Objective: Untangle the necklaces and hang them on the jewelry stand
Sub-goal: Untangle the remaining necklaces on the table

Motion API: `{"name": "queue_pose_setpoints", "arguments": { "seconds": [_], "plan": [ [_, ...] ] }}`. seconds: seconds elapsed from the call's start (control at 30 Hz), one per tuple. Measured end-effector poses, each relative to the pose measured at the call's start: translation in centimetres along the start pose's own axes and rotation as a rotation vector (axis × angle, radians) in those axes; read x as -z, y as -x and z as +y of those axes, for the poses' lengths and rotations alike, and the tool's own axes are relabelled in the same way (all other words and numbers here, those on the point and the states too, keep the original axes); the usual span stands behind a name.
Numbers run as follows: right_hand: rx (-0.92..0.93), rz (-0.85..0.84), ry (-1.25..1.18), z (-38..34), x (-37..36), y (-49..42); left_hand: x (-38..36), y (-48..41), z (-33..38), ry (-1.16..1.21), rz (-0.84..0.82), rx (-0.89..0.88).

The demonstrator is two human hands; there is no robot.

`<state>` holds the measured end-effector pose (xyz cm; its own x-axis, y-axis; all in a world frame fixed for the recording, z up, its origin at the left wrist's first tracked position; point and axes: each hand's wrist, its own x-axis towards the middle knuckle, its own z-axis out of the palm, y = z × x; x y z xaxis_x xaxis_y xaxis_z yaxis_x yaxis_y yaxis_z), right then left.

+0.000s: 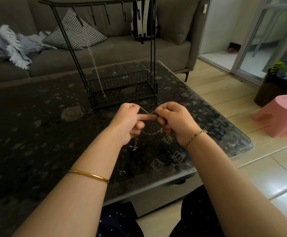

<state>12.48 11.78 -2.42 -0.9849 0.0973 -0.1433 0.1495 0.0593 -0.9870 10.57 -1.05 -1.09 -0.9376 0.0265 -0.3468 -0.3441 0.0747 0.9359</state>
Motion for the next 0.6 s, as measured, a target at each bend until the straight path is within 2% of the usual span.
{"name": "queue_pose_setpoints", "arguments": {
  "seconds": [0.33, 0.6],
  "plan": [
    [-0.027, -0.006, -0.046, -0.21, 0.31, 0.08, 0.14, -0.18, -0.44, -0.117, 0.030, -0.029],
    [-0.061, -0.116, 0.156, -0.09, 0.22, 0.24, 0.47, -0.47, -0.38, -0.059, 0.105, -0.065]
  ]
}}
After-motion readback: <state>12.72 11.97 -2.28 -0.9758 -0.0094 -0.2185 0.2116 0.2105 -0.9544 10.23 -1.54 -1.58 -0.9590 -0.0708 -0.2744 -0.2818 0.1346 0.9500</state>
